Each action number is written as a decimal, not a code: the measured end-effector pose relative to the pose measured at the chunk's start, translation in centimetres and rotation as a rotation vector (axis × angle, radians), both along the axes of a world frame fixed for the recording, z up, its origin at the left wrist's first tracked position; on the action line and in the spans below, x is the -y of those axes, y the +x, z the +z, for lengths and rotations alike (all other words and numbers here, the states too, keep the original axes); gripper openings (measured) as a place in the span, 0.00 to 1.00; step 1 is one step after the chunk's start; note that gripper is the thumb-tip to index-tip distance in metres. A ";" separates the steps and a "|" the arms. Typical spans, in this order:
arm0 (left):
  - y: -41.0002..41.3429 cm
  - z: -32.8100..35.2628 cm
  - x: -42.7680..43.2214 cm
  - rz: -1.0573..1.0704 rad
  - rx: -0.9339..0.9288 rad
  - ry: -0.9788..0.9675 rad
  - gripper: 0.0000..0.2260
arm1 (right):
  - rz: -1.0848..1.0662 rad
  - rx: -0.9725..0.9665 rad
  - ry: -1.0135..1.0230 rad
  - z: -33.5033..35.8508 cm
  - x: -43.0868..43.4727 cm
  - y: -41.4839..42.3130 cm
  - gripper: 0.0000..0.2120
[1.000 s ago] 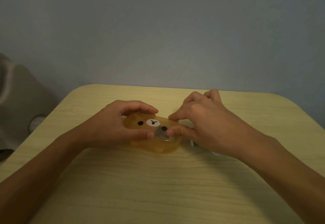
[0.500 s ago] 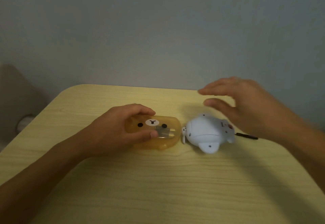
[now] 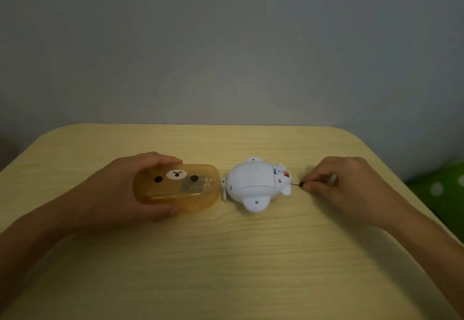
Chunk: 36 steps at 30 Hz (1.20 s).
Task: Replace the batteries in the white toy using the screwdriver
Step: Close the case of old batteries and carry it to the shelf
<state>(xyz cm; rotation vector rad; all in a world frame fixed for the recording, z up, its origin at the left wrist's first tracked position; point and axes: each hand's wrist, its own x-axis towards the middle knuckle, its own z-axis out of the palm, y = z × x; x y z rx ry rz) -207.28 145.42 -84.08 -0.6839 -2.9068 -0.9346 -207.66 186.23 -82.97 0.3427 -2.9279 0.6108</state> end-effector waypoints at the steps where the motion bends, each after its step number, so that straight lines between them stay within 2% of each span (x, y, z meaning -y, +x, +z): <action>1: 0.0 -0.1 0.0 0.004 -0.006 0.002 0.37 | -0.012 -0.012 -0.009 -0.1 0.0 0.0 0.04; 7: -0.3 0.2 0.4 0.058 -0.035 0.041 0.34 | -0.097 -0.105 -0.178 0.6 0.3 -0.4 0.04; 11: -0.7 2.1 0.8 0.097 -0.081 0.100 0.34 | -0.040 -0.205 -0.290 3.1 2.1 -0.6 0.05; 15: -1.9 6.6 -0.7 0.084 -0.125 0.144 0.30 | 0.065 -0.216 -0.392 6.8 5.0 -1.7 0.04; 18: -3.2 12.1 -2.2 0.061 -0.114 0.189 0.30 | 0.094 -0.246 -0.453 12.2 6.5 -3.0 0.04; 23: -3.9 27.0 -3.8 0.038 -0.102 0.241 0.29 | 0.091 -0.275 -0.519 28.0 6.7 -3.1 0.05; 32: -0.8 66.1 -3.6 0.064 -0.212 0.120 0.32 | 0.151 -0.334 -0.576 66.4 8.2 0.7 0.06; 36: 1.9 81.6 -3.9 0.074 -0.231 0.108 0.32 | 0.190 -0.356 -0.580 81.2 9.0 3.0 0.07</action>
